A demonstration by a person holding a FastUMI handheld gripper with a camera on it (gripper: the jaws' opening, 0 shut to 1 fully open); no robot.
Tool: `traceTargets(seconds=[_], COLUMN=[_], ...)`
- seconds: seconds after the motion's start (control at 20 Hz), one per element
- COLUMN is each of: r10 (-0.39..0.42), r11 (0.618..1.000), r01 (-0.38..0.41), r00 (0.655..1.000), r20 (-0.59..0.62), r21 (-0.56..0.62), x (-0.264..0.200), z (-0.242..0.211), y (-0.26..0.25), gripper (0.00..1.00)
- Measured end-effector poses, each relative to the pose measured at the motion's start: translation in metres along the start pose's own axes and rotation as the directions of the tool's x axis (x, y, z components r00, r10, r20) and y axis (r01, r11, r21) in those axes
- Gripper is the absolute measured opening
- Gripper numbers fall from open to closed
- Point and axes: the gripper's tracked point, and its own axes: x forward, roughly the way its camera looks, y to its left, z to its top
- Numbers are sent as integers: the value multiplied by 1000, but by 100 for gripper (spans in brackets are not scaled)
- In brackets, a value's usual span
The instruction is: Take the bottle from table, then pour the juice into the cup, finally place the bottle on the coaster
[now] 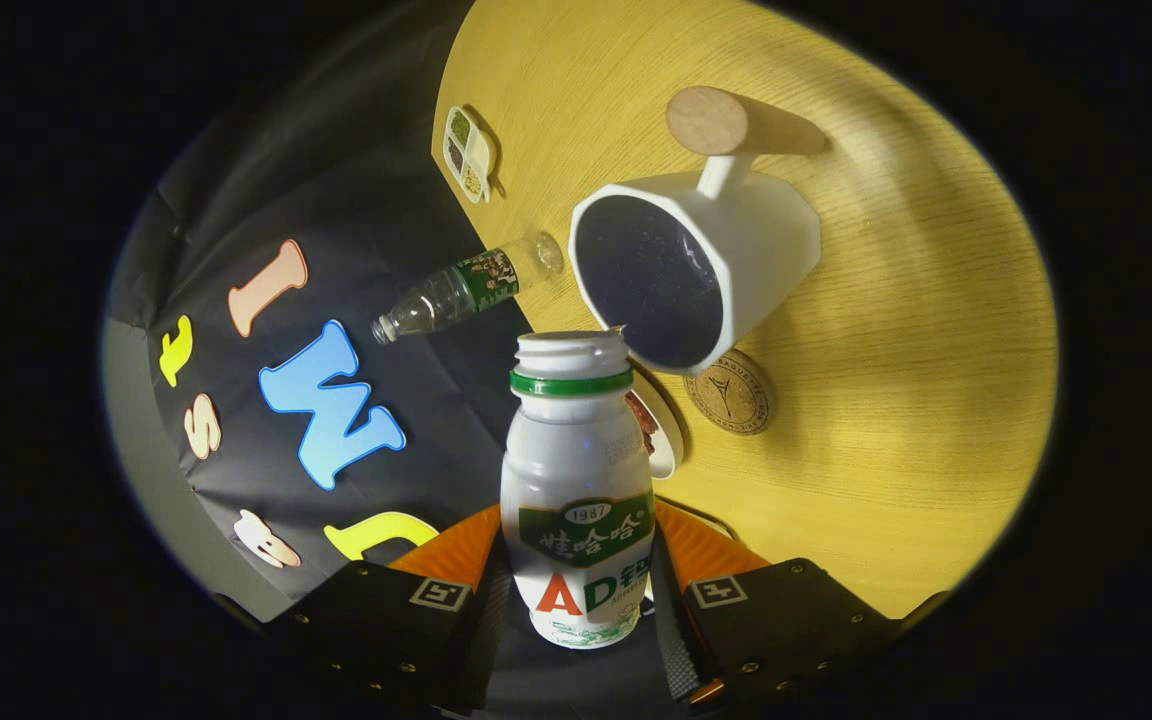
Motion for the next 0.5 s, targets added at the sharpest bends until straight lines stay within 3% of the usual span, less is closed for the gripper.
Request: traceTargets(seconds=[0.5], r10=[-5], r11=[999], r01=[4], r00=[1000], r20=[-5], r21=[-44], x=[7], z=[-2], y=[3], gripper=[65])
